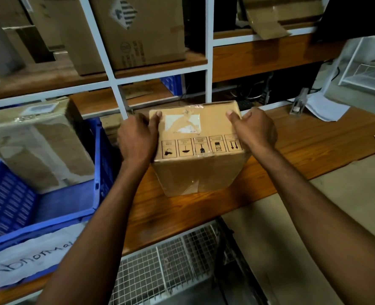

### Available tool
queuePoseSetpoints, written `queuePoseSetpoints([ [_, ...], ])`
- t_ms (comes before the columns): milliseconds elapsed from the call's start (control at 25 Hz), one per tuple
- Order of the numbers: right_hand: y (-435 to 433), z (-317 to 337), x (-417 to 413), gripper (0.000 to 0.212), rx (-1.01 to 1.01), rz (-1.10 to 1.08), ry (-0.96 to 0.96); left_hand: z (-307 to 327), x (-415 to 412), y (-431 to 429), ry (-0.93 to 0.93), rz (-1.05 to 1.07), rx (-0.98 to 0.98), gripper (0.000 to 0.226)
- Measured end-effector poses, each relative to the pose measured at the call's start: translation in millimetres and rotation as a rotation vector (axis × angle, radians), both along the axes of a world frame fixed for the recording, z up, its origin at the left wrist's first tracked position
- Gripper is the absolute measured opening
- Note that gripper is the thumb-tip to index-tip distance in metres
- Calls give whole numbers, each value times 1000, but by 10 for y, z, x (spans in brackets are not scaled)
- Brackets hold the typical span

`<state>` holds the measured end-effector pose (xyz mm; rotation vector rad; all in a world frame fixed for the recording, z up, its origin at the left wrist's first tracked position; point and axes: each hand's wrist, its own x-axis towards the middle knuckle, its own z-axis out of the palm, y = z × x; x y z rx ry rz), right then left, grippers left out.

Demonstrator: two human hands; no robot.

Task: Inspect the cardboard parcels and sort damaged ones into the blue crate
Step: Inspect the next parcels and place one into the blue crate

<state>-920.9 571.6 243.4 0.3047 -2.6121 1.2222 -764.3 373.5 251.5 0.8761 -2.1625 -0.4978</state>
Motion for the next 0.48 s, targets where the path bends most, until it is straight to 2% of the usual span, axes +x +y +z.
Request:
queuePoseSetpoints([
  [120,-98,40,-53,51,160,-30,56,75,-61,-119,-132,-5,-76,42],
  [280,-182,97,-147,48,173,7,53,91,-145,-271,-167,-57,-77,41],
  [400,-58,-19,-122,52,-92,347,-194,-180,-45,-360,-81,-228,234,55],
  [480,139,-300,19,56,-251,465,-275,-469,167,-237,73,-337,435,70],
])
